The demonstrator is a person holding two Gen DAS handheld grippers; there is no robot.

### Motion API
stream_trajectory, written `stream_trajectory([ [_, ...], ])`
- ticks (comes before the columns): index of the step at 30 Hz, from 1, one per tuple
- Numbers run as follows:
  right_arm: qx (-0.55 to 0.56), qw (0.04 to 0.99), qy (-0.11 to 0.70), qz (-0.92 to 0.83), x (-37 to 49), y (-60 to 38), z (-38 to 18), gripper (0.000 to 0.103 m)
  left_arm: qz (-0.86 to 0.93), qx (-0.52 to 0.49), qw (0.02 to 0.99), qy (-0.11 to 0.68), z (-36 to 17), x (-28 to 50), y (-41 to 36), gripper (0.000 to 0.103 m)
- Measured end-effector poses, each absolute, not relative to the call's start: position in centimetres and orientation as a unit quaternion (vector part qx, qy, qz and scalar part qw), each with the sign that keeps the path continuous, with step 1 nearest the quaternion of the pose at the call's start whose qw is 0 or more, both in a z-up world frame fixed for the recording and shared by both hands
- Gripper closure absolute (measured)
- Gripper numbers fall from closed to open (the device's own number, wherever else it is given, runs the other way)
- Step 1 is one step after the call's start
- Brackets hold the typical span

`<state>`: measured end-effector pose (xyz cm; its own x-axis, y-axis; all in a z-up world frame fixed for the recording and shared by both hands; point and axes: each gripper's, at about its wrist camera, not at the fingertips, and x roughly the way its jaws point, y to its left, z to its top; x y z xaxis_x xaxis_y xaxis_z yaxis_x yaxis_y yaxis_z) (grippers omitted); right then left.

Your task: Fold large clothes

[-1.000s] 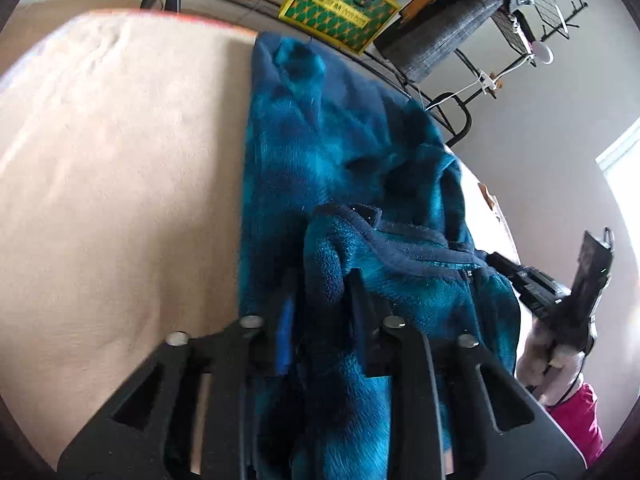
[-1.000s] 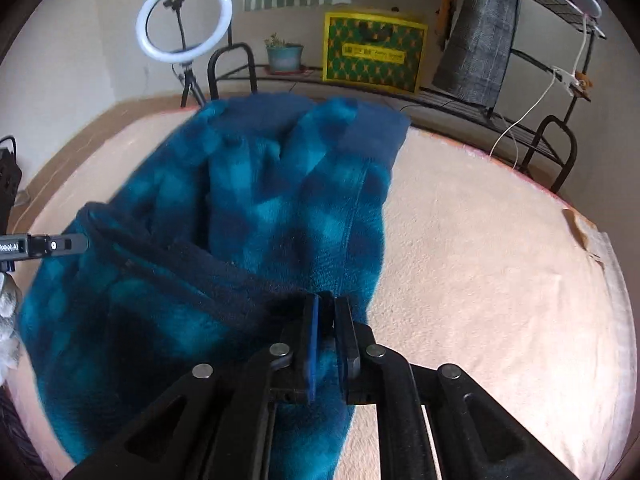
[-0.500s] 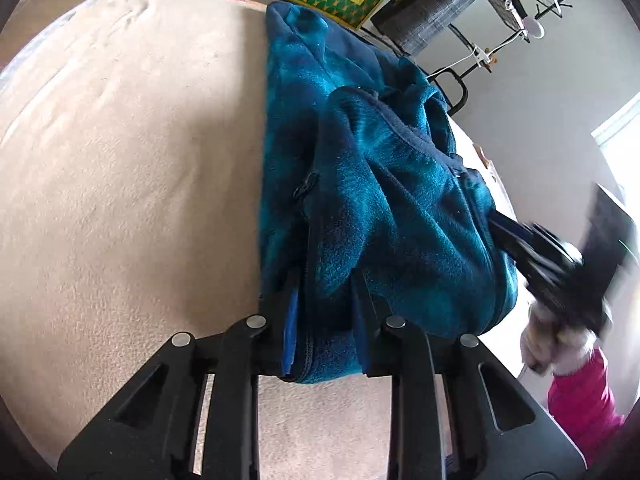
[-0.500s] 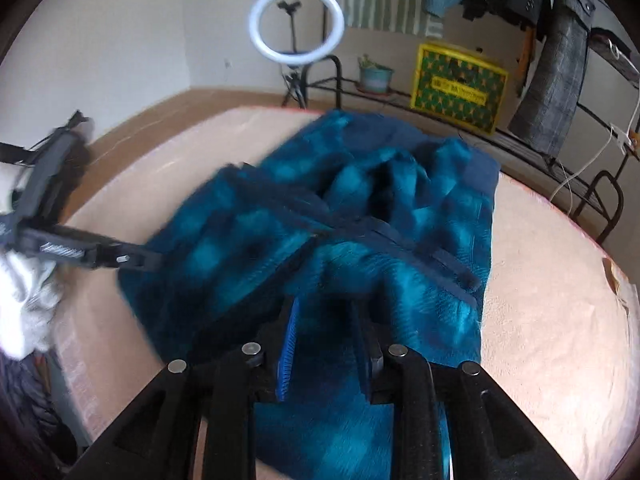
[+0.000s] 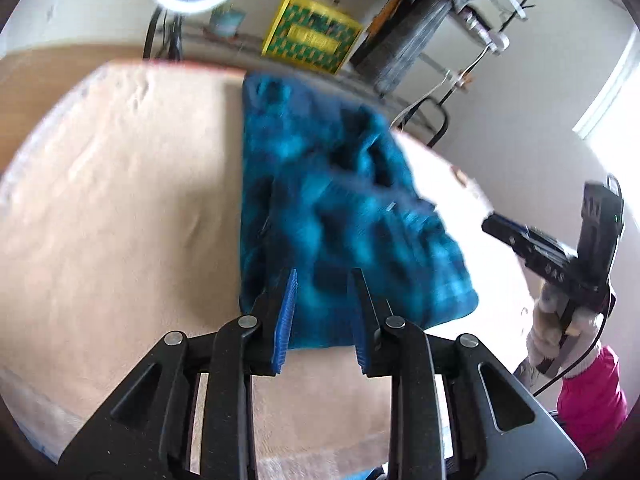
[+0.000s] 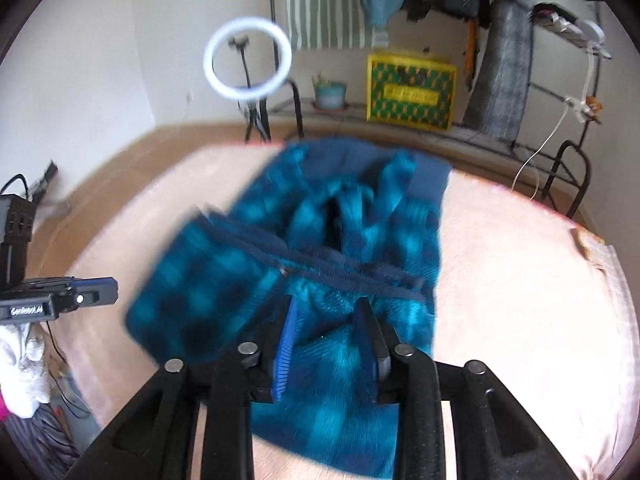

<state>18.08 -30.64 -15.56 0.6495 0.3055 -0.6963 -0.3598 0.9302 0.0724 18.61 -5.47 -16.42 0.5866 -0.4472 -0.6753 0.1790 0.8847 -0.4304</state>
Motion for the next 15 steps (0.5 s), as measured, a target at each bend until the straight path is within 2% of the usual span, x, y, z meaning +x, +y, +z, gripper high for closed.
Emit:
stream_trajectory([
  [4,-0.012,0.934,0.319,0.161,14.2,-32.5,-10.4,0.069,-0.17,-0.139,0.9,0.376,-10.4,17.2,-4.8,0.079],
  [10,0.029,0.947,0.274,0.166,11.2,-34.4,-3.9,0.057,-0.169,-0.143,0.919,0.326,-1.7,16.6,-2.2,0.079],
  [13,0.03,0.946,0.265,0.183,10.6,-34.0,-1.7,0.055,-0.15,-0.121,0.932,0.308,1.1,17.6,-0.8,0.079],
  [15,0.026,0.943,0.27,0.195,11.2,-33.3,-0.9,0.05,-0.15,-0.124,0.93,0.311,1.9,18.7,0.0,0.078],
])
